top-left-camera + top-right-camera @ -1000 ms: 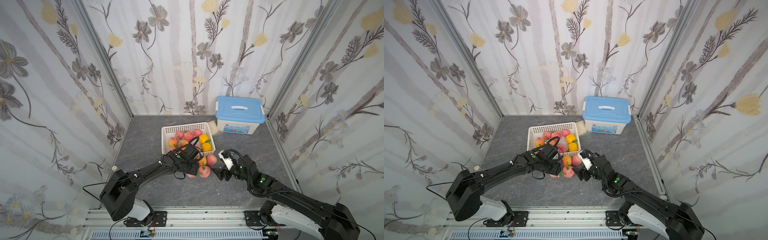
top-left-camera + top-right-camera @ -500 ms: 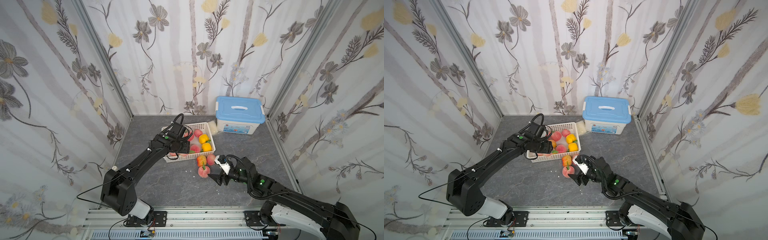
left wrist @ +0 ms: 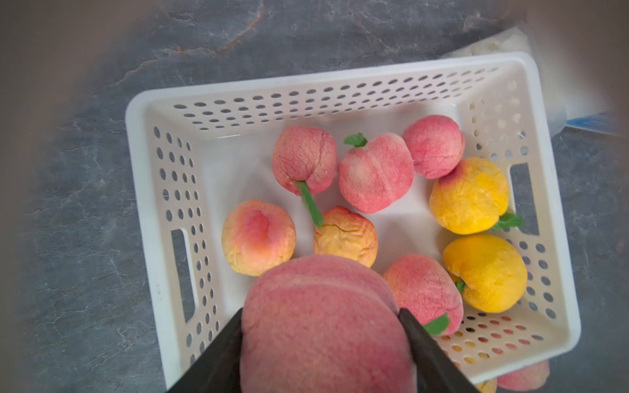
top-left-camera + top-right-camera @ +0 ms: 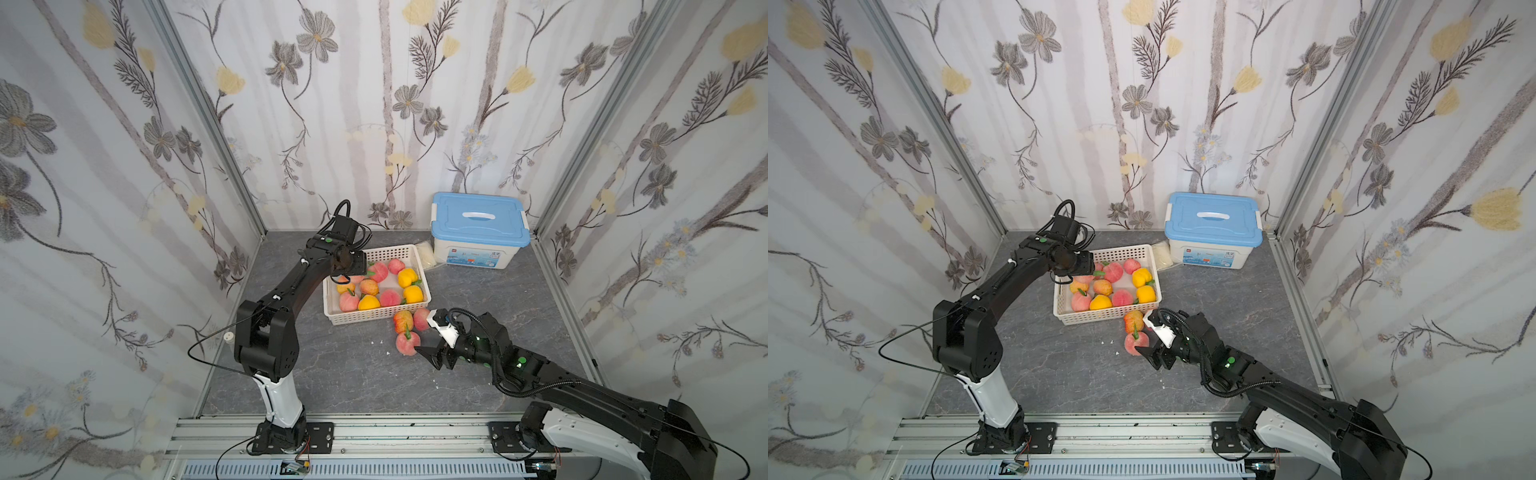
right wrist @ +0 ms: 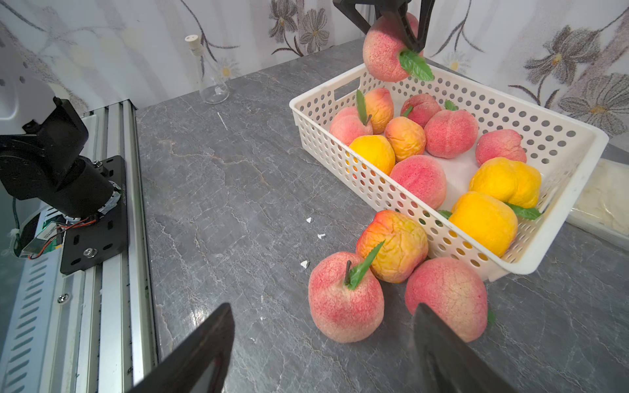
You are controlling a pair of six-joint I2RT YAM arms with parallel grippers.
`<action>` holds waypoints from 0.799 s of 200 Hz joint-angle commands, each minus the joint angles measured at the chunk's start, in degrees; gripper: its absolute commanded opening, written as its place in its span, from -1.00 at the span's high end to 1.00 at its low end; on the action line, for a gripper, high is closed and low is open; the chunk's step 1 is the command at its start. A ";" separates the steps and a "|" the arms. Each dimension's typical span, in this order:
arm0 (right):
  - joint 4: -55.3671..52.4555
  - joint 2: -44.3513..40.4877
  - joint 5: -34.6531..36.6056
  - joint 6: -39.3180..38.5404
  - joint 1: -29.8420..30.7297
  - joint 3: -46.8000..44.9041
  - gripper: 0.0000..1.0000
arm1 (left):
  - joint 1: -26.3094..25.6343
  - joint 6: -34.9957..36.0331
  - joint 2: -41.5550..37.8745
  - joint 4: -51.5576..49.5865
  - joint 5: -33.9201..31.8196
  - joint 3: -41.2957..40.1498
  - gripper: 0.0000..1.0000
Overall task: Put the peaches into the basket
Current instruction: Place the peach in the basket.
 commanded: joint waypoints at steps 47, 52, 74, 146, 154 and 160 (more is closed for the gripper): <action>2.10 0.33 0.91 -1.16 0.31 0.51 -0.63 | 0.01 -13.54 9.19 3.36 -11.76 5.31 -0.19; 2.08 0.40 0.92 -1.14 0.34 0.51 -0.63 | 0.02 -13.93 9.77 3.69 -12.36 5.70 -0.19; 1.91 0.66 0.93 -1.19 0.30 0.68 -0.63 | 0.11 -15.21 12.38 4.07 -14.16 8.11 -0.19; 1.68 0.66 0.84 -1.00 0.31 0.78 -0.63 | 2.27 -18.09 17.05 4.10 -17.18 11.98 -0.18; 1.68 0.73 0.80 -1.02 0.31 0.89 -0.63 | 2.46 -17.97 17.71 3.96 -17.02 12.43 -0.19; 1.58 0.85 0.84 -1.02 0.34 0.95 -0.63 | 2.48 -17.92 18.25 3.49 -17.19 13.07 -0.19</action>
